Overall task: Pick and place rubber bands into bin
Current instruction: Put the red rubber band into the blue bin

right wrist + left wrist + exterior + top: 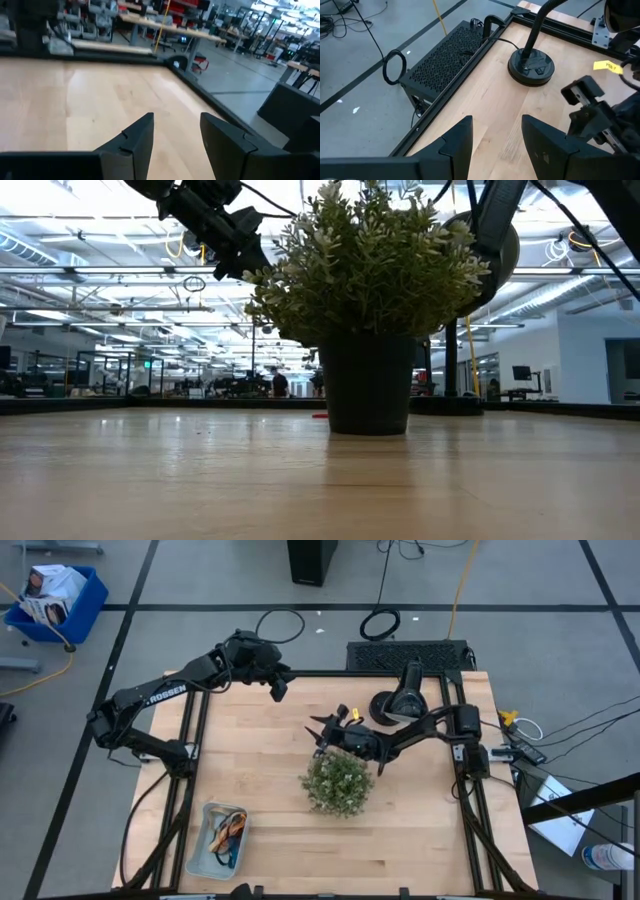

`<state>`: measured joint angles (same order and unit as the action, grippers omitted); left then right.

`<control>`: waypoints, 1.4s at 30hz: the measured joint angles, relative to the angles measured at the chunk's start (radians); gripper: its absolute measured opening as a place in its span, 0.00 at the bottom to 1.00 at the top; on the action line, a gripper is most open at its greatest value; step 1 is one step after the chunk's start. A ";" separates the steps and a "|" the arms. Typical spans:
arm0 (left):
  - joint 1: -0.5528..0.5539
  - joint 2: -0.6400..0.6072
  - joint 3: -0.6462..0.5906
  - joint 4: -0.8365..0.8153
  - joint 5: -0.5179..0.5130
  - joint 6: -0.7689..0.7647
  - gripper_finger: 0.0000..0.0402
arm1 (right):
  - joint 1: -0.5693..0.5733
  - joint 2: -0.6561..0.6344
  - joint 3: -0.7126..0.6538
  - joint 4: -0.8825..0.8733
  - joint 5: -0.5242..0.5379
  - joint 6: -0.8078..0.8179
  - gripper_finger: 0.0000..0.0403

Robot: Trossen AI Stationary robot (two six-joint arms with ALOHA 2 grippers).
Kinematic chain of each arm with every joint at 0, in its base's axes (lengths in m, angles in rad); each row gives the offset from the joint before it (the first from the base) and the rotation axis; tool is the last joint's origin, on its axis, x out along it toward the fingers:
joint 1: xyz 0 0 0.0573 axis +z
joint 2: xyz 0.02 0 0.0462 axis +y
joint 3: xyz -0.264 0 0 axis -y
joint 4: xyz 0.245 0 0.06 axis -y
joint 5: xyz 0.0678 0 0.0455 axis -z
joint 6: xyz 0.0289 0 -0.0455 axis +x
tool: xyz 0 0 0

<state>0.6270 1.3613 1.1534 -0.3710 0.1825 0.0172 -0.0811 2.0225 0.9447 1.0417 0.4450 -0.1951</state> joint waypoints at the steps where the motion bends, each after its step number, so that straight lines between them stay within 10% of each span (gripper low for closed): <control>1: 0.000 0.000 0.000 0.000 0.000 0.000 0.44 | -0.003 0.005 0.000 0.000 0.000 0.000 0.39; 42: 0.000 0.000 0.000 0.008 -0.114 0.001 0.44 | -0.001 0.143 0.000 -0.052 0.101 0.082 0.39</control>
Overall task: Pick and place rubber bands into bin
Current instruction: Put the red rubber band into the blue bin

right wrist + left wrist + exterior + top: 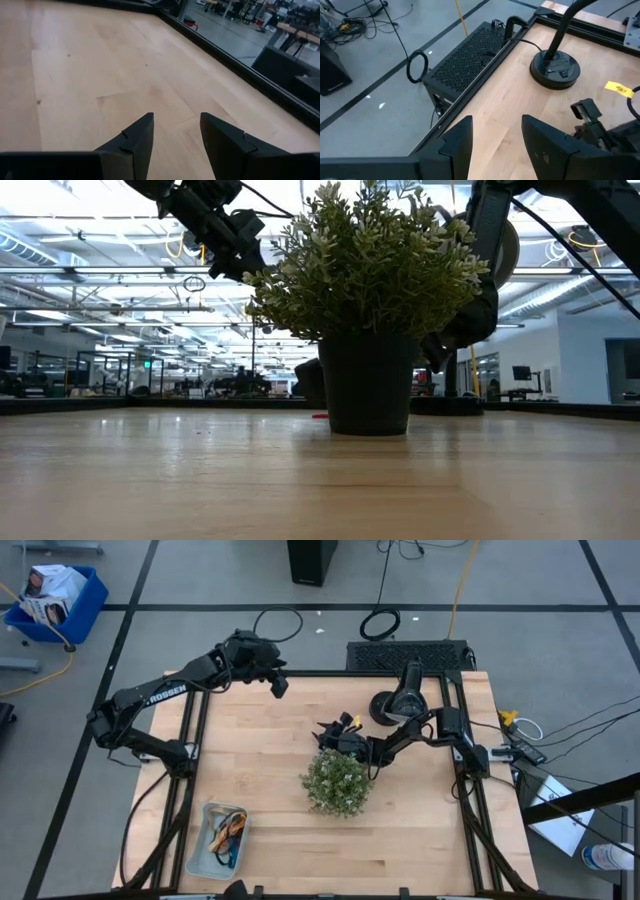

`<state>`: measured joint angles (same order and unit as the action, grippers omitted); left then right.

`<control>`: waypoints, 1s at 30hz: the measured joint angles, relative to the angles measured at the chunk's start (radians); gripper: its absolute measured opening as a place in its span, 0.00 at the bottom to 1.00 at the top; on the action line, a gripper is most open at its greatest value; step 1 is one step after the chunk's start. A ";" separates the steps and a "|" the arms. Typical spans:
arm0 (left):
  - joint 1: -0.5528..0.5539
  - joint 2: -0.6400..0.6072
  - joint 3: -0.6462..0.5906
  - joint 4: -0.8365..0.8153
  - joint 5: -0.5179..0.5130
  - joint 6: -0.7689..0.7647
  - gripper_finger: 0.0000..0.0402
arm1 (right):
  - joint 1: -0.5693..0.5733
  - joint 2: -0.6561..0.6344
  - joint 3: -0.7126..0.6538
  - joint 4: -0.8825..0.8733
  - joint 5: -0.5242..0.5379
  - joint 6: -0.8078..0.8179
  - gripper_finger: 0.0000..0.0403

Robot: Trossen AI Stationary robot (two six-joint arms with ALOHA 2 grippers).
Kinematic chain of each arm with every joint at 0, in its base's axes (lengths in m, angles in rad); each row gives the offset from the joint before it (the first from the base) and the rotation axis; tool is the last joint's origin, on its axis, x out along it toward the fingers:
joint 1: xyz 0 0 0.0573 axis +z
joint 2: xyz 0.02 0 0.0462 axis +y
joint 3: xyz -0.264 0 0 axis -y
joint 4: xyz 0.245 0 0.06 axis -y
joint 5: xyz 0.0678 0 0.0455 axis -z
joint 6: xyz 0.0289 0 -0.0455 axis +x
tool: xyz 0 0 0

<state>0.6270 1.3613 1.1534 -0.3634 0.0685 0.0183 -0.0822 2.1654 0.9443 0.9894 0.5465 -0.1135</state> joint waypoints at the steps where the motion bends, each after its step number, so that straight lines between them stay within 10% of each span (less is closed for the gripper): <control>1: 0.000 0.000 0.000 0.000 0.000 -0.001 0.44 | 0.000 0.000 0.000 0.000 0.001 0.014 0.39; 14: 0.000 0.000 0.000 -0.053 0.019 0.052 0.44 | 0.006 0.000 0.000 -0.129 0.076 0.261 0.39; 30: 0.002 0.000 -0.001 -0.476 -0.104 0.313 0.44 | 0.081 -0.117 0.000 -0.103 0.079 0.126 0.39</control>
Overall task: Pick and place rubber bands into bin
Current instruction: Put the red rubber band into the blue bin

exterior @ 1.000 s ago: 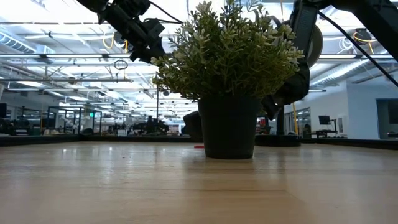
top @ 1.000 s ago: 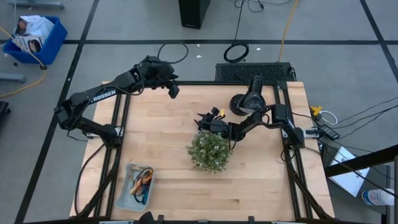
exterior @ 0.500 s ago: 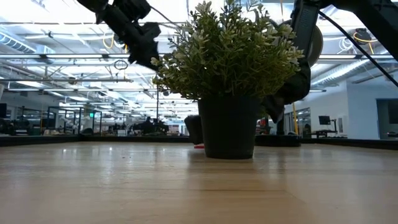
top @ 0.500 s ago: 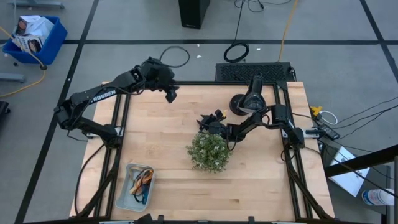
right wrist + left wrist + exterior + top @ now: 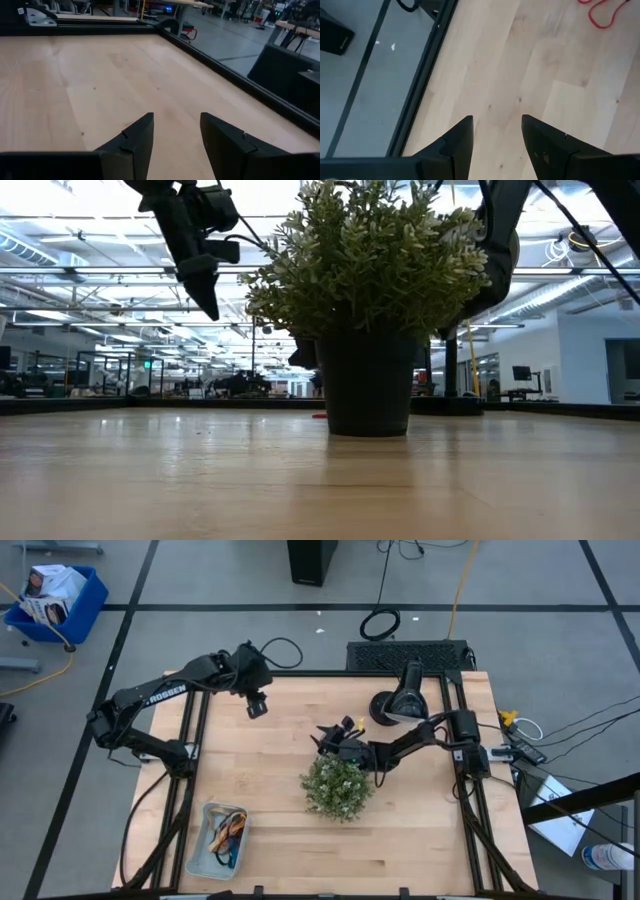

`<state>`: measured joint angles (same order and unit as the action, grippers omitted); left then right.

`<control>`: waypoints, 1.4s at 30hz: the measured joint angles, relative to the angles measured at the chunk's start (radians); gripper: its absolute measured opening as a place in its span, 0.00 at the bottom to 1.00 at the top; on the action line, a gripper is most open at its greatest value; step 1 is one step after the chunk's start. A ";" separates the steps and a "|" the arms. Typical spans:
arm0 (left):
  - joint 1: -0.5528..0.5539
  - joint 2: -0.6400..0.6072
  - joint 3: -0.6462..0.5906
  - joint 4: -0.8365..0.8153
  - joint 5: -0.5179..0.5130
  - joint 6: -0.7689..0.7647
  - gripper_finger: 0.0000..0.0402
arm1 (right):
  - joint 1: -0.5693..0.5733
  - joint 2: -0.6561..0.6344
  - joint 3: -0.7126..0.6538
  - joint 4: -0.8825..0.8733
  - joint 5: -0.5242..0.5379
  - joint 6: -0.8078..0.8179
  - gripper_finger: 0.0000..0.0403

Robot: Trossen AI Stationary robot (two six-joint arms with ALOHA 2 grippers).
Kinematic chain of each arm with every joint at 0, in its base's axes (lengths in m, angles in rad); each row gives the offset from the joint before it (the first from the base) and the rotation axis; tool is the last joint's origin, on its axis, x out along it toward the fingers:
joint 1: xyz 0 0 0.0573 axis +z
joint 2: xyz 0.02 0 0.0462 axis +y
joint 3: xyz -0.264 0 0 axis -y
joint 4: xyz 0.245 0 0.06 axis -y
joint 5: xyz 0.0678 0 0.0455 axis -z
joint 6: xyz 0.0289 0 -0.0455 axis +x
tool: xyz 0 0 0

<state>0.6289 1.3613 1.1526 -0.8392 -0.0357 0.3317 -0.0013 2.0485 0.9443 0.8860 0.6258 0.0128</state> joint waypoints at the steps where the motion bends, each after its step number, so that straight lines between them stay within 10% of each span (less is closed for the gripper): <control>1: -0.001 0.000 0.000 0.002 0.000 0.000 0.44 | 0.001 -0.004 0.000 0.000 0.000 -0.011 0.39; 42: -0.015 0.000 0.000 0.025 0.090 -0.072 0.44 | 0.050 -0.034 0.000 -0.175 0.051 -0.007 0.54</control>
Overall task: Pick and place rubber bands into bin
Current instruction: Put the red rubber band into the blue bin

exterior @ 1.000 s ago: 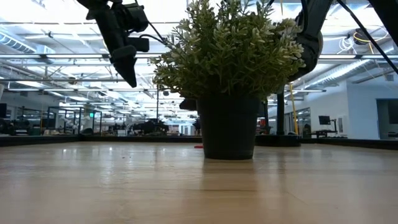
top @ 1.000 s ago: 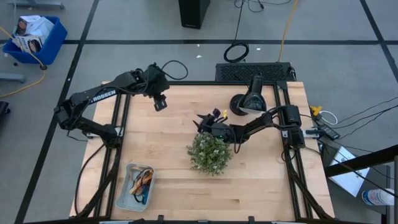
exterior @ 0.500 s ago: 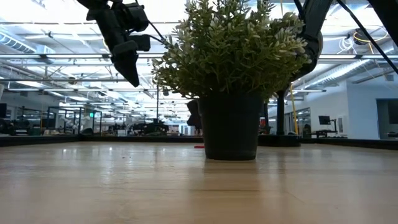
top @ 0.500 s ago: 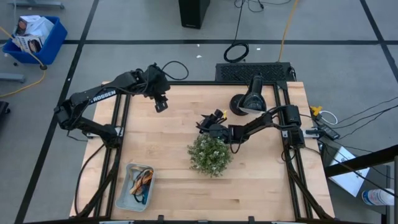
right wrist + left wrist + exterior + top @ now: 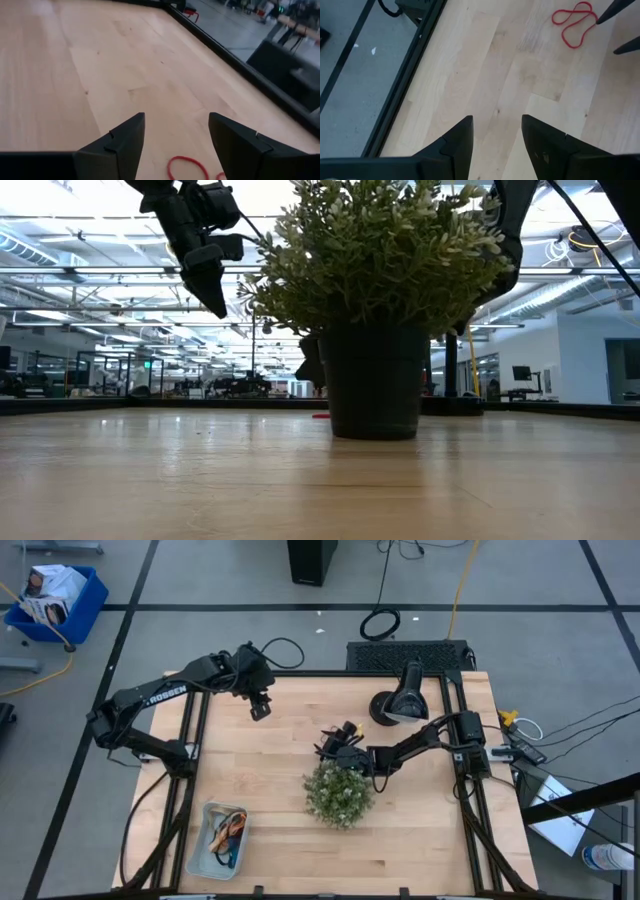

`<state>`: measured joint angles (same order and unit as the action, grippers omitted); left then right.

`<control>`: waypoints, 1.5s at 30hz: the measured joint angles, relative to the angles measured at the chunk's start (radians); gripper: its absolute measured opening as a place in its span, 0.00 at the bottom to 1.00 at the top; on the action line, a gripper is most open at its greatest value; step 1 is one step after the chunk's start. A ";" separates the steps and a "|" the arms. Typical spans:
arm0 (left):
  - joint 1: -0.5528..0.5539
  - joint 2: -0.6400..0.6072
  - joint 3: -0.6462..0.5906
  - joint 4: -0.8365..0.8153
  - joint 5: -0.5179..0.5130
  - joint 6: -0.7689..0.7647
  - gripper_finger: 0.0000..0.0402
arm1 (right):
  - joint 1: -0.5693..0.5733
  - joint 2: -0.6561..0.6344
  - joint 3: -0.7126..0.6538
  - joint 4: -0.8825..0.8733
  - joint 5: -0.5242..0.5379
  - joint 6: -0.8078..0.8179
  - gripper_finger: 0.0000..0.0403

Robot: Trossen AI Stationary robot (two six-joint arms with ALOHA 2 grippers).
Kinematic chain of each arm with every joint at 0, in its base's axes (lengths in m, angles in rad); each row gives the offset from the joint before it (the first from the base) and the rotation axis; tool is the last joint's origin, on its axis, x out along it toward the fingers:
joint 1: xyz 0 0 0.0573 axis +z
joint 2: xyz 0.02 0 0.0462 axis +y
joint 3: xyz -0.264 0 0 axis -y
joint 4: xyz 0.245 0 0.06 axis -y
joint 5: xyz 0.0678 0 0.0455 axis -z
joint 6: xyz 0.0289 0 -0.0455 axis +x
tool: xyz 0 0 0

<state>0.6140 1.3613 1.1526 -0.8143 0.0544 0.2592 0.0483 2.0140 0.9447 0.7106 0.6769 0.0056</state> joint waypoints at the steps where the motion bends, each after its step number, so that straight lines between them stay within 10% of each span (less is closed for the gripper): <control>1: 0.000 0.000 0.000 0.000 0.000 0.000 0.44 | 0.000 0.000 0.000 -0.005 0.000 -0.034 0.54; 38: 0.001 0.000 0.000 0.004 0.000 -0.001 0.44 | -0.140 -0.011 0.001 -0.364 -0.132 0.394 0.40; 45: 0.001 0.000 0.000 0.004 0.000 -0.002 0.44 | -0.186 -0.025 0.004 -0.499 -0.356 0.591 0.39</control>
<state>0.6147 1.3613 1.1530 -0.8101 0.0544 0.2573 -0.1378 1.9888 0.9489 0.2119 0.3208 0.5965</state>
